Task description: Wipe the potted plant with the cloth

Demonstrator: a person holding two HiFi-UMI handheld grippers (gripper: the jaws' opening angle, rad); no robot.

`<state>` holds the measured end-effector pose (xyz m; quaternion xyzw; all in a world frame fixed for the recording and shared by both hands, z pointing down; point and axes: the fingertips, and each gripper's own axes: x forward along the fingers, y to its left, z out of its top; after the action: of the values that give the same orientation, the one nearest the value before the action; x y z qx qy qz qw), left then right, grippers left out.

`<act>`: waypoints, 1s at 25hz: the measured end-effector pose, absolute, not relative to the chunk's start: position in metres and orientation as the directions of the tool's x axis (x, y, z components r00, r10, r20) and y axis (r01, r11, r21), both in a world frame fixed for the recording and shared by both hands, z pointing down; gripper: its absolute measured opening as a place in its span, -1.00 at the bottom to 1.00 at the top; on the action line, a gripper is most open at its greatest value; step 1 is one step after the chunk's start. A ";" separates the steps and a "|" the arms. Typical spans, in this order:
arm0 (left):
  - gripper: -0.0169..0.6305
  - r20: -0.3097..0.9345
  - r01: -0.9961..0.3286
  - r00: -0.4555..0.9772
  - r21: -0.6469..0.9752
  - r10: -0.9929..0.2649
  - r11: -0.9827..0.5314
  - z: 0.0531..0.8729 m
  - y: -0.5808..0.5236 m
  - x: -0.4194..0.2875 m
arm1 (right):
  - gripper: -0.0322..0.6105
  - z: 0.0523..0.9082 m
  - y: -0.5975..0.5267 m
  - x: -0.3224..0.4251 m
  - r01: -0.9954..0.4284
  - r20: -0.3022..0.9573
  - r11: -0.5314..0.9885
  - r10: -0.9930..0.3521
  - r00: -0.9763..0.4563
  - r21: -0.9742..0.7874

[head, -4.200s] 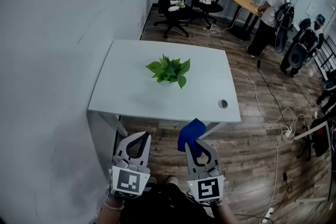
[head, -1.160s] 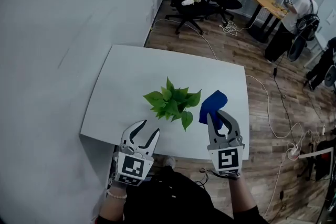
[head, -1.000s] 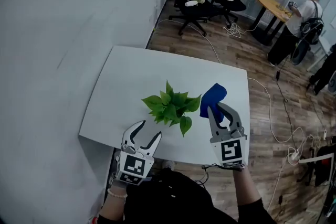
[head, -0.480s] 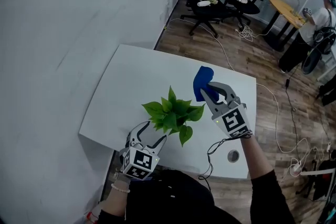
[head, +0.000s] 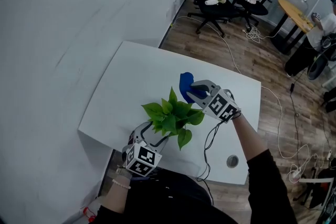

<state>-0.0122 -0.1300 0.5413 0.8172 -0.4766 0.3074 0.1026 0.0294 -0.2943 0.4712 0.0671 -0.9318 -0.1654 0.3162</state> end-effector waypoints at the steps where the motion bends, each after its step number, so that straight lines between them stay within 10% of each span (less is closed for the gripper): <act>1: 0.02 0.606 -0.839 0.358 -0.124 -0.710 -0.529 0.545 -0.131 -0.011 | -0.67 0.478 -0.293 0.026 0.018 0.590 0.936 -0.207 -0.780 0.352; 12: 0.04 0.615 -0.850 0.352 -0.105 -0.706 -0.516 0.563 -0.159 -0.014 | -0.67 0.525 -0.271 0.020 0.211 0.696 0.947 -0.019 -0.718 0.243; 25: 0.04 0.594 -0.852 0.366 -0.095 -0.716 -0.515 0.563 -0.165 -0.010 | -0.67 0.541 -0.248 0.049 0.121 0.680 0.979 -0.025 -0.733 0.167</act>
<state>-0.0103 -0.1650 0.5635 0.8184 -0.4790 0.2958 0.1151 0.0491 -0.2481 0.5411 -0.0259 -0.9255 -0.1004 0.3644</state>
